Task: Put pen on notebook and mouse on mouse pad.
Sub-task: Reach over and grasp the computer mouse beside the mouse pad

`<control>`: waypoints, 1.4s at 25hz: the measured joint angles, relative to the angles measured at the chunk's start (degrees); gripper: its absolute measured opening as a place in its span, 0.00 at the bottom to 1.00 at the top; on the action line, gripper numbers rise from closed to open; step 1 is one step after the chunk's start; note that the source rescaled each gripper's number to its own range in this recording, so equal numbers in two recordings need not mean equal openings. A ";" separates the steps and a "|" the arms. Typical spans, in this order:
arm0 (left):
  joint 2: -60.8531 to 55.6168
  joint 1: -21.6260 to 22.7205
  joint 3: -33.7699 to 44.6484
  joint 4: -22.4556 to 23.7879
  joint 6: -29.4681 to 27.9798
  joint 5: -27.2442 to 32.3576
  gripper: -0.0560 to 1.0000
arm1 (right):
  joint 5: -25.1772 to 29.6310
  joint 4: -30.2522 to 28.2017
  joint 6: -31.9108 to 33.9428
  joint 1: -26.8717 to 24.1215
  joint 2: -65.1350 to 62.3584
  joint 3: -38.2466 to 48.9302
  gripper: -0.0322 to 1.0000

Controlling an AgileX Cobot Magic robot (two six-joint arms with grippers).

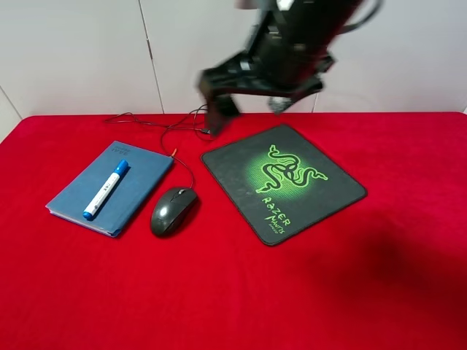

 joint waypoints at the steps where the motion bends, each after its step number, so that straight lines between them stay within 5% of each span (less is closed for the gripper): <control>1: 0.00 0.00 0.00 0.00 0.00 0.00 1.00 | 0.96 -0.70 2.00 0.91 1.75 -1.98 1.00; 18: 0.00 0.00 0.00 0.00 0.00 0.00 1.00 | 12.49 -1.81 25.16 7.44 25.21 -24.55 1.00; 25: 0.00 0.00 0.00 0.26 0.00 0.00 1.00 | 9.77 -1.45 36.12 7.44 28.49 -25.89 1.00; 35: 0.00 0.00 0.00 2.27 0.00 -0.04 1.00 | 6.15 -0.38 41.39 7.44 32.66 -26.03 1.00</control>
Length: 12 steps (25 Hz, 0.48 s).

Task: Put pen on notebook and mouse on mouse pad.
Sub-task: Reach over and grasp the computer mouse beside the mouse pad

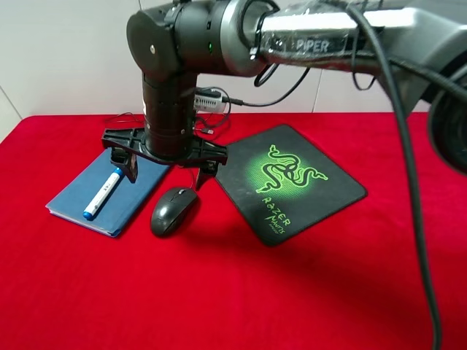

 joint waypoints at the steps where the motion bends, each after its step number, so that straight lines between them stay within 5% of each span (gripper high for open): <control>1: 0.00 0.00 0.00 0.00 0.00 0.00 1.00 | 0.00 -0.29 0.22 0.00 0.18 -0.07 1.00; 12: 0.00 0.00 0.00 0.19 0.00 0.00 1.00 | 6.14 -1.43 1.17 0.00 8.80 -11.29 1.00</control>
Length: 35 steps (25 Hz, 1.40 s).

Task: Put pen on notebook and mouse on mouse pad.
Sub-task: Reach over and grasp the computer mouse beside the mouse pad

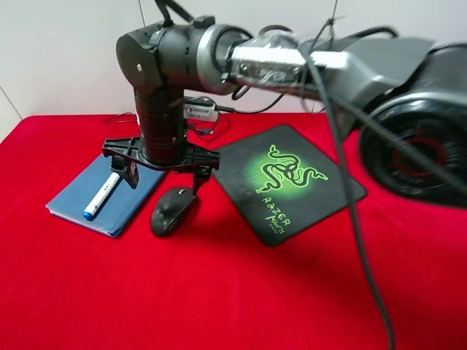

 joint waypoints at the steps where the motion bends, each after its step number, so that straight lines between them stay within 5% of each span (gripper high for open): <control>1: 0.00 0.00 0.00 0.04 0.00 0.00 1.00 | 0.63 0.00 0.00 0.00 0.94 -1.20 1.00; 35: 0.00 0.00 0.00 0.04 0.00 0.00 1.00 | -0.20 0.36 -3.78 -1.14 8.96 -3.47 0.96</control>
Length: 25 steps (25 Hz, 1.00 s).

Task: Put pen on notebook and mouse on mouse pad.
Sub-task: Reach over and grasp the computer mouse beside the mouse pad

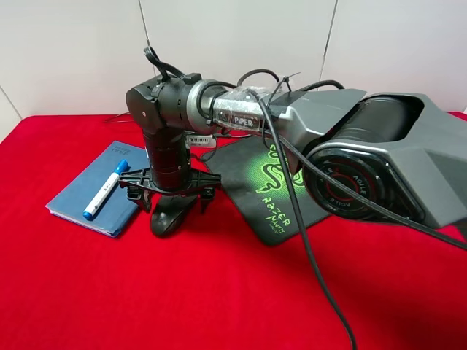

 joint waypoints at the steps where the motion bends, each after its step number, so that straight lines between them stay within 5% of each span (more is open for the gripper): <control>1: 0.00 0.00 0.00 0.00 0.00 0.00 1.00 | -0.06 0.00 -0.07 0.00 0.00 0.00 0.82; 5: 0.00 0.00 0.00 0.00 0.00 0.00 1.00 | -0.11 0.07 -0.07 0.00 0.00 0.00 0.03; 25: 0.00 0.00 0.00 0.00 0.00 -0.07 1.00 | 1.21 -1.09 0.61 0.00 -3.12 -0.07 0.06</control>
